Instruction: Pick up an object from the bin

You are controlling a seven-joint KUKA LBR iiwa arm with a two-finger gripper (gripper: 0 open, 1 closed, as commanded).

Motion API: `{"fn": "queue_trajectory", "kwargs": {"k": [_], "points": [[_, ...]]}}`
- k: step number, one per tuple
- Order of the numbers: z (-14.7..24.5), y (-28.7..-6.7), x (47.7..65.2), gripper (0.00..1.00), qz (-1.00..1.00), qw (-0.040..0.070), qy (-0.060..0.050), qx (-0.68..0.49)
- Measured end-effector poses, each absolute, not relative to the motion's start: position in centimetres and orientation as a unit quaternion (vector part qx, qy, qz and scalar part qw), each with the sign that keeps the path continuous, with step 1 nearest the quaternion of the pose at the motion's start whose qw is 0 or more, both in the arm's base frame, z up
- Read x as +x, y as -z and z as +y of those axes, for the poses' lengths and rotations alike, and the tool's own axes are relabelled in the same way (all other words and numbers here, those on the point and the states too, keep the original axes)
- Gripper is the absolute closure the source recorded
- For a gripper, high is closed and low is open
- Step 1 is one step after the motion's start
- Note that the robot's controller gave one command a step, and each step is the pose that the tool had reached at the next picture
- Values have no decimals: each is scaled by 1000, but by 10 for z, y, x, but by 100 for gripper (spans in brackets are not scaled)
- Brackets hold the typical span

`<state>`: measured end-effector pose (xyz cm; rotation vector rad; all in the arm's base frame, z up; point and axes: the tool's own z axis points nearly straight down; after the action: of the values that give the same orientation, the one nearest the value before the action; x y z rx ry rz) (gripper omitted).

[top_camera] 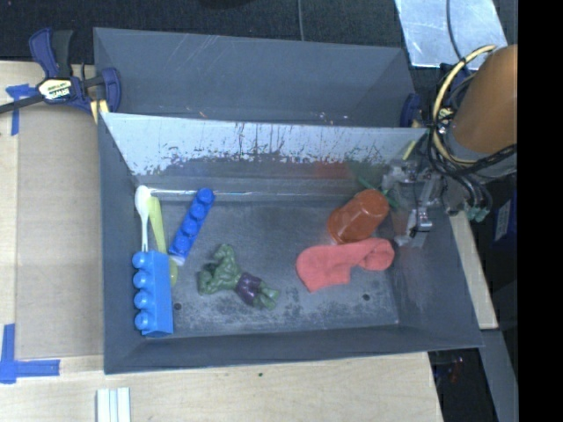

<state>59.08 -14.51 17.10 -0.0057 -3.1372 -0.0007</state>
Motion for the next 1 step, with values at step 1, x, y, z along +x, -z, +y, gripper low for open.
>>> {"fn": "queue_trajectory", "kwargs": {"k": [1], "points": [[-144,-176,593,0,-1000,-2,0,0]]}}
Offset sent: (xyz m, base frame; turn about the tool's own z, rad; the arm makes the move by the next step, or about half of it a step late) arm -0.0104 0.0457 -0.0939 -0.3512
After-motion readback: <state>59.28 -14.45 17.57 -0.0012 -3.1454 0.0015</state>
